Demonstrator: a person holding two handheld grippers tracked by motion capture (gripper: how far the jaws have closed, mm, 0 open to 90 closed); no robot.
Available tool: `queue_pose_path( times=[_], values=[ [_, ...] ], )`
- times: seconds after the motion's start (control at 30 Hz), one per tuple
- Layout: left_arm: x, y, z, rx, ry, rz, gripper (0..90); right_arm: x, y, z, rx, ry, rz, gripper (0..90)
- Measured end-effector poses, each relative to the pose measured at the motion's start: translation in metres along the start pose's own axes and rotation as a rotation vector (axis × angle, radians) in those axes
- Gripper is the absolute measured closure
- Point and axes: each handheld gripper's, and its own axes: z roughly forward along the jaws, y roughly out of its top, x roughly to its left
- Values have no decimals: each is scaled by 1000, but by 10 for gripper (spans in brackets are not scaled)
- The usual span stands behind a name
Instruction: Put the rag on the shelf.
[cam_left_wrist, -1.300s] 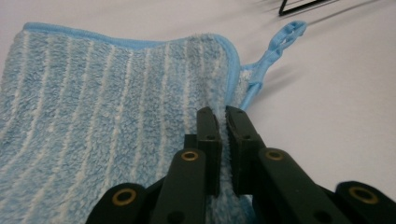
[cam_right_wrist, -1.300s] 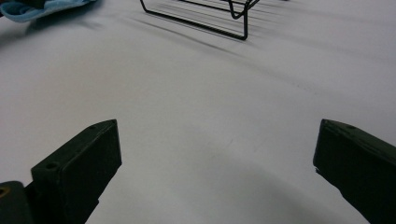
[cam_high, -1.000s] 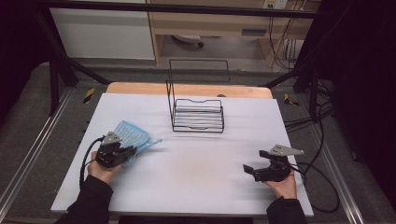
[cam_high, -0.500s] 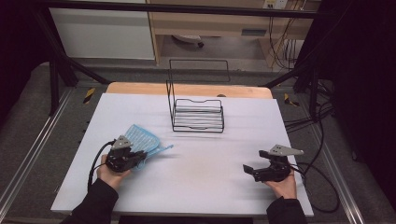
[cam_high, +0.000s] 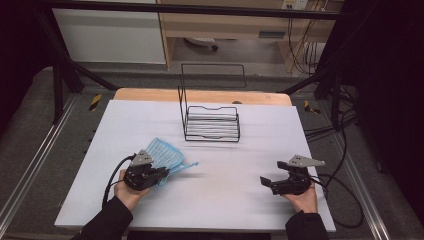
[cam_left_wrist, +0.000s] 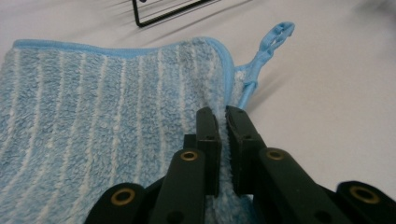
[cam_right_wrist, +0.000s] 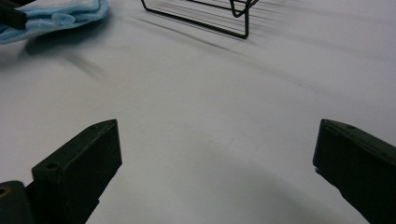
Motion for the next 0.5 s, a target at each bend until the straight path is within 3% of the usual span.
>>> queue_pose_path(
  times=[0.27,0.5],
  values=[
    [-15,4,7,-1,-27,13,844,0,0,1,2,1,-2,17],
    [-38,11,19,4,-70,41,844,0,0,1,3,0,-4,17]
  ],
)
